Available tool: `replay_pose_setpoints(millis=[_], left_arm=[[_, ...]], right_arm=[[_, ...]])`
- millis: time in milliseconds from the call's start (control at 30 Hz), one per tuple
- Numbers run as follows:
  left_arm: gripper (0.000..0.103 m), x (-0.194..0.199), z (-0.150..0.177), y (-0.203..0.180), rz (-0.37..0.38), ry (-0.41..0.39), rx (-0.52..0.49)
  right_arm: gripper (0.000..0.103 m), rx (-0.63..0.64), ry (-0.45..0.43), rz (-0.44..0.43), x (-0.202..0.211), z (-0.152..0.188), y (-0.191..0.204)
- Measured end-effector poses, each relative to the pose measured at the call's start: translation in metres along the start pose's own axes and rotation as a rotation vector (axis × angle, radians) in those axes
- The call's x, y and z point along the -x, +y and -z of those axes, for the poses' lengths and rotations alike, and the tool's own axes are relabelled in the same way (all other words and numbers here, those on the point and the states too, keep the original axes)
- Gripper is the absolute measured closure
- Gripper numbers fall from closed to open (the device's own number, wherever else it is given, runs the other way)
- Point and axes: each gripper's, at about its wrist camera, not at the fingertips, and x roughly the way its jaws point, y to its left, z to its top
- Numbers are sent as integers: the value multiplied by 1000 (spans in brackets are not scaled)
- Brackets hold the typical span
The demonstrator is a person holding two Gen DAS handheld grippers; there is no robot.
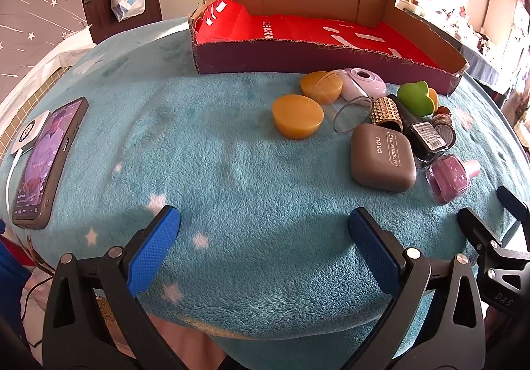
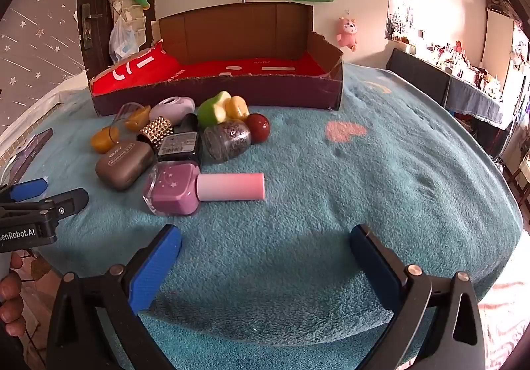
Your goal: Organize rigid objects
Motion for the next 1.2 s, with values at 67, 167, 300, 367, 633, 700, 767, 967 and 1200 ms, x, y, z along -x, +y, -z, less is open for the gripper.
replay_pose_setpoints(millis=[67, 167, 300, 367, 633, 700, 767, 967, 1200], left_arm=[[0, 0, 0, 0, 0, 0, 0], [0, 0, 1, 0, 2, 4, 0], [0, 0, 0, 0, 6, 12, -1], [0, 0, 0, 0, 4, 10, -3], [0, 0, 0, -1, 2, 8, -1], [0, 0, 0, -1, 2, 8, 0], [0, 0, 0, 0, 2, 9, -1], [0, 0, 1, 0, -3, 3, 0], [0, 0, 0, 0, -3, 6, 1]], right_arm=[[0, 0, -1, 0, 0, 0, 0], [0, 0, 1, -1, 1, 0, 0], [0, 0, 2, 0, 1, 0, 1], [0, -1, 3, 0, 1, 0, 0], [0, -2, 0, -4, 2, 0, 1], [0, -4, 0, -5, 2, 0, 0], [0, -5, 0, -5, 2, 0, 0], [0, -6, 1, -7, 2, 1, 0], [0, -7, 1, -9, 2, -1, 1]])
